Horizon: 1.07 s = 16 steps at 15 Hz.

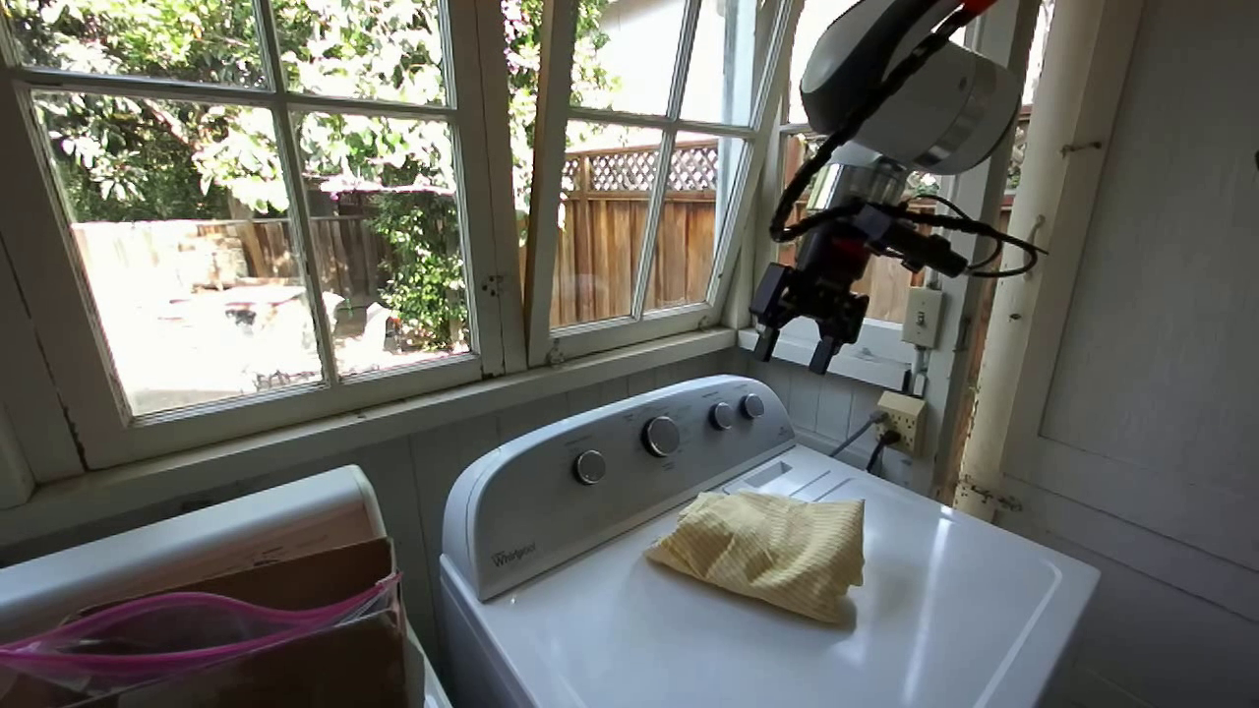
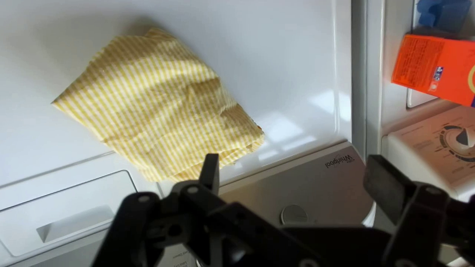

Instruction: Unfold the yellow towel.

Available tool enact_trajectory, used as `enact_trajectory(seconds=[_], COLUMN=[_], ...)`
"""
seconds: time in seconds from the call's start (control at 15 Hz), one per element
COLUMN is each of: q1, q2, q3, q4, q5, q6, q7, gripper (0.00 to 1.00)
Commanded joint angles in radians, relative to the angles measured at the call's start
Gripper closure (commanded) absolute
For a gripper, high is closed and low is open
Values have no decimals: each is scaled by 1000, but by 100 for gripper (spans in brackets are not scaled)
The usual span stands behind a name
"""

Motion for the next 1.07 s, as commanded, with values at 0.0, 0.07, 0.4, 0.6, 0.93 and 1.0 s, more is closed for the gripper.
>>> enact_trajectory(seconds=[0.0, 0.07, 0.4, 0.6, 0.93, 1.0], q1=[-9, -4, -56, -117, -190, -196], q2=[-1, 30, 204, 303, 425, 373], q3=[9, -12, -83, -86, -52, -47], q4=[2, 30, 107, 151, 192, 164], q5=[1, 55, 182, 249, 224, 209], q6=[-3, -48, -24, -35, 37, 10], q7=[-1, -61, -305, -463, -553, -525], gripper=[0, 0, 0, 0, 0, 0])
